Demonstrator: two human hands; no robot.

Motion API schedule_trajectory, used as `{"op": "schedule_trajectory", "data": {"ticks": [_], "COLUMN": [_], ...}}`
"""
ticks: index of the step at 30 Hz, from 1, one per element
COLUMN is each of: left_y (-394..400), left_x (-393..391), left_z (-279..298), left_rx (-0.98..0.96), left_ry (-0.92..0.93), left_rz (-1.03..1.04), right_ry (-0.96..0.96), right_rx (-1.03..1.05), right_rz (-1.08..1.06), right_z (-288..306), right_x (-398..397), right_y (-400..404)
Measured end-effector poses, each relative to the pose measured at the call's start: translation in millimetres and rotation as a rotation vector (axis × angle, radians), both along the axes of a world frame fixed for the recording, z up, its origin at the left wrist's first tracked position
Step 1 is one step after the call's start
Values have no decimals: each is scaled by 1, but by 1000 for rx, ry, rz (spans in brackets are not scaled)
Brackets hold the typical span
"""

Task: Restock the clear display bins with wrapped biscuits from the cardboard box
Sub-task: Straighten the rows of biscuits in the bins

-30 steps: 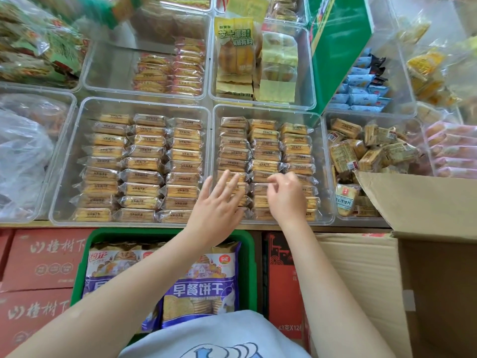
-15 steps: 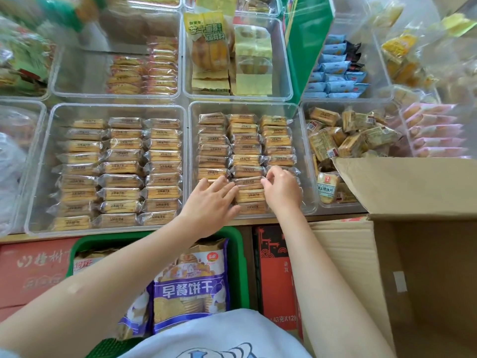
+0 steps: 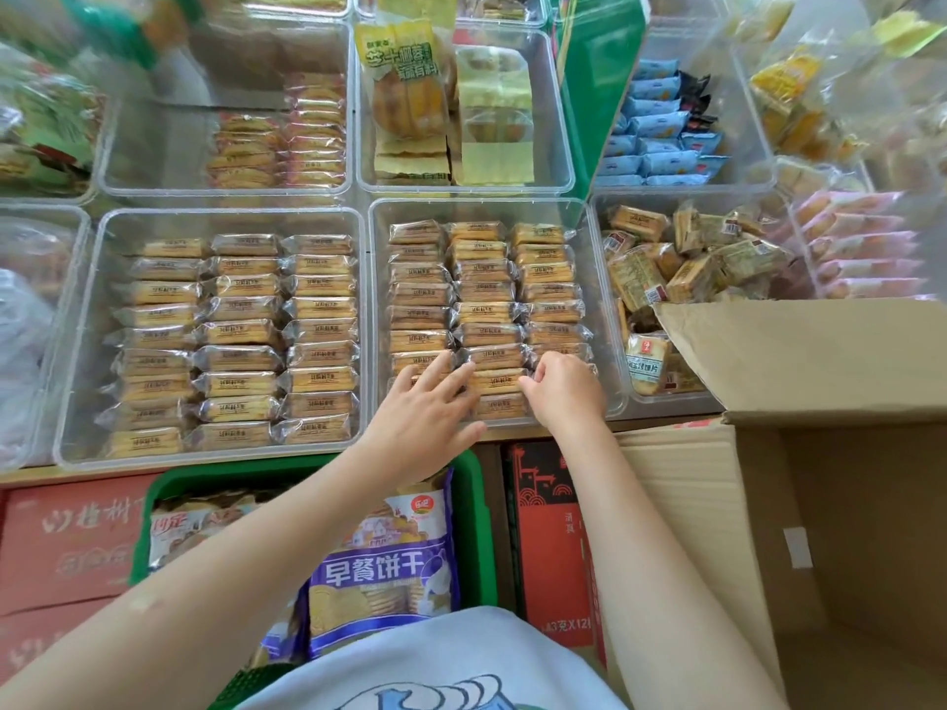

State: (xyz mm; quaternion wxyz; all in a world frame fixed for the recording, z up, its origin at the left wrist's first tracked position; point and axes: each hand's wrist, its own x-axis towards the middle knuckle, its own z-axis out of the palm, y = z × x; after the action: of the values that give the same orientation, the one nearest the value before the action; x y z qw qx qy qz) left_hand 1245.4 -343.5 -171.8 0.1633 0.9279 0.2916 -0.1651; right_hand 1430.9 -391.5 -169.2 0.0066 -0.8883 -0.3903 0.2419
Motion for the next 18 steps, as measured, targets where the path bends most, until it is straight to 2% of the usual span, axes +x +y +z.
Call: {"op": "schedule_trajectory", "data": {"ticks": [5,8,10,13,18], "left_y": [-7,-5,2,14,24], "left_x": [-1,6,12,16,25], "left_z": [0,3,5,0,-9], "left_rx": [27,70,75,26,130], "left_ry": [3,-138,-168,-69,-149], "left_rz": [-46,9,34,54,125], "right_ry": [18,54,96,129,129], "right_rx": [15,18,120,267,181], "right_rz": [-1,-52,-136,-147,-134], "right_z": [2,2,0,-2,-8], "right_x": [1,4,7,7,4], "right_y": [-2,-2,1,11,24]}}
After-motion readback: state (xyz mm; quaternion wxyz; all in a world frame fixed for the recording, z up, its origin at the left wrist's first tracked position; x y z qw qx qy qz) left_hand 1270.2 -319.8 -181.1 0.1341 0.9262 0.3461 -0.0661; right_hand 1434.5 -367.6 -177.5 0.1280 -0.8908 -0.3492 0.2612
